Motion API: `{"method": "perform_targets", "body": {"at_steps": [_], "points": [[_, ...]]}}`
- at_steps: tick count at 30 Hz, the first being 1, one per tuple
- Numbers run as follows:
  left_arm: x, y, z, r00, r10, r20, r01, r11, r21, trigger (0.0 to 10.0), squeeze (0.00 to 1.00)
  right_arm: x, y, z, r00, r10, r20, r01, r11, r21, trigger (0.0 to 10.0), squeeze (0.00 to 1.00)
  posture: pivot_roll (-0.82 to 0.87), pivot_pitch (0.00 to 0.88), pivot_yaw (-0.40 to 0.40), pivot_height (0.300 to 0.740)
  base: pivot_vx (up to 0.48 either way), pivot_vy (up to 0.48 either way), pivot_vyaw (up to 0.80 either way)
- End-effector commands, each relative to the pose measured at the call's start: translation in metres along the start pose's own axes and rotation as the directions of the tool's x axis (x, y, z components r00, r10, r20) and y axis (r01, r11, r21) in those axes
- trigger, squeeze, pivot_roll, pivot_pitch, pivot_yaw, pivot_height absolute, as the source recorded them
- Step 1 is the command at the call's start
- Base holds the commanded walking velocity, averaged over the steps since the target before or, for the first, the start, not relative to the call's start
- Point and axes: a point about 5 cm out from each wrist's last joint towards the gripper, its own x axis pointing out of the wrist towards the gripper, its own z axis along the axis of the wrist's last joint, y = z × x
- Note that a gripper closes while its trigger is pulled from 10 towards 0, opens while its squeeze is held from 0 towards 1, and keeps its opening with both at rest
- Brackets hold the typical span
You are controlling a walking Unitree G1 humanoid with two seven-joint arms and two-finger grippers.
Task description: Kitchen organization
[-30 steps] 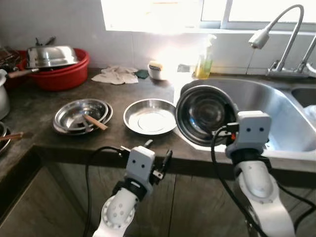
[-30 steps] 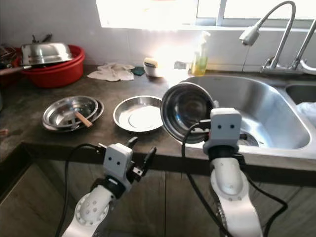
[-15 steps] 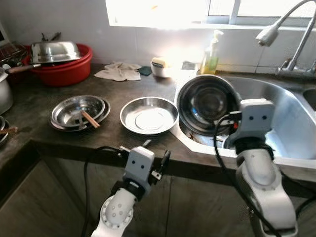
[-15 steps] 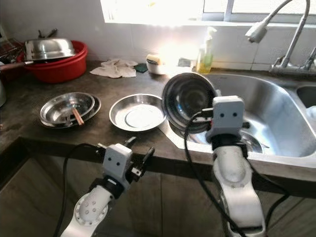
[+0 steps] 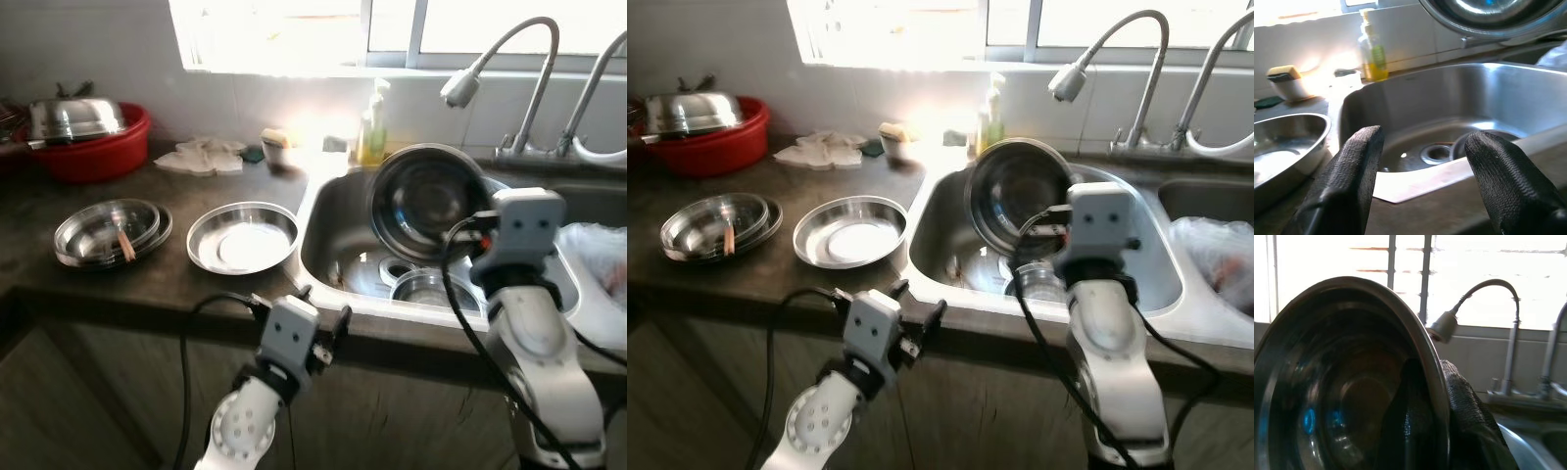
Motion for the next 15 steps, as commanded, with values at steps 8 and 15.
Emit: {"method": "perform_targets", "body": {"at_steps": [8,15], "points": [[0.000,0.004,-0.003,0.999,0.038,-0.020,-0.039,0.998,-0.040,10.0,0.00,0.026,-0.003,0.004,0.992,0.108,-0.063,-0.109,0.994,-0.017,10.0,0.00,0.09,0.015,-0.043,0.740,0.160,0.000,0.00],[-0.001,0.003,-0.004,0.999,0.039,-0.026,-0.040,0.998,-0.048,10.0,0.00,0.055,-0.016,0.000,0.965,0.185,-0.183,-0.203,0.976,-0.080,10.0,0.00,0.09,0.023,-0.051,0.740,0.000,0.000,0.00]]}}
